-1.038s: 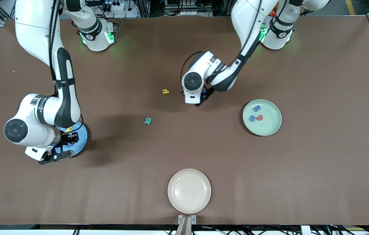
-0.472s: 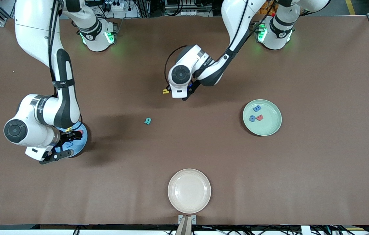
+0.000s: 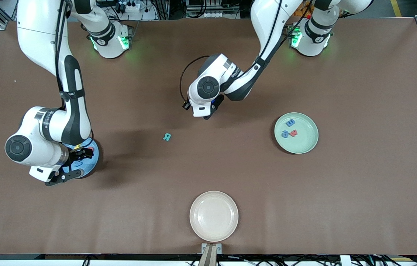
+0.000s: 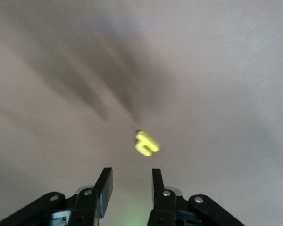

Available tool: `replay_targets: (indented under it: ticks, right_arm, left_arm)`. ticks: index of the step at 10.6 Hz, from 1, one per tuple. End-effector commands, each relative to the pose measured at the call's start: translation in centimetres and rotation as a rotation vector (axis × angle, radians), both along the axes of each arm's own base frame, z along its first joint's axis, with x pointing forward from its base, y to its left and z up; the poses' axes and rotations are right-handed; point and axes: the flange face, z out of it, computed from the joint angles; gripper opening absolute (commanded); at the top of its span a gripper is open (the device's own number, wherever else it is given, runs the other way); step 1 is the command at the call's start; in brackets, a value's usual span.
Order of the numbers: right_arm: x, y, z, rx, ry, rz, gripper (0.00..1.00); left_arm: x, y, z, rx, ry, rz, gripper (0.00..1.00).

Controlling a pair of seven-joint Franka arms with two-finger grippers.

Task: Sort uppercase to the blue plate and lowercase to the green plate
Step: 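Release the pink Q on the blue plate while the left gripper reaches letters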

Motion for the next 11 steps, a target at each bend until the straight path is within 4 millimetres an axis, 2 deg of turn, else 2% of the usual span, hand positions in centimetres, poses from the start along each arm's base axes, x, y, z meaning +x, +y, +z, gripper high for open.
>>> replay_targets:
  ticks: [1,3,6,9,11]
  right_arm:
    - [0.1,0.0,0.4,0.028,-0.014,0.007,1.00]
    - [0.0,0.5,0.4,0.029,-0.011,0.014,1.00]
    - [0.1,0.2,0.7,0.032,-0.017,0.008,1.00]
    - [0.0,0.7,1.0,0.060,-0.021,-0.013,1.00]
    - [0.0,0.4,0.3,0.094,-0.011,-0.026,1.00]
  left_arm:
    - [0.9,-0.6,-0.5,-0.015,-0.036,0.055,0.42]
    - [0.2,-1.2,-3.1,0.009,-0.079,0.051,0.42]
    - [-2.2,-2.7,-4.2,0.030,-0.079,0.028,0.42]
    - [-2.8,-2.9,-5.0,0.037,-0.074,0.027,0.42]
    - [-2.6,-3.0,-6.3,0.029,-0.099,0.041,0.42]
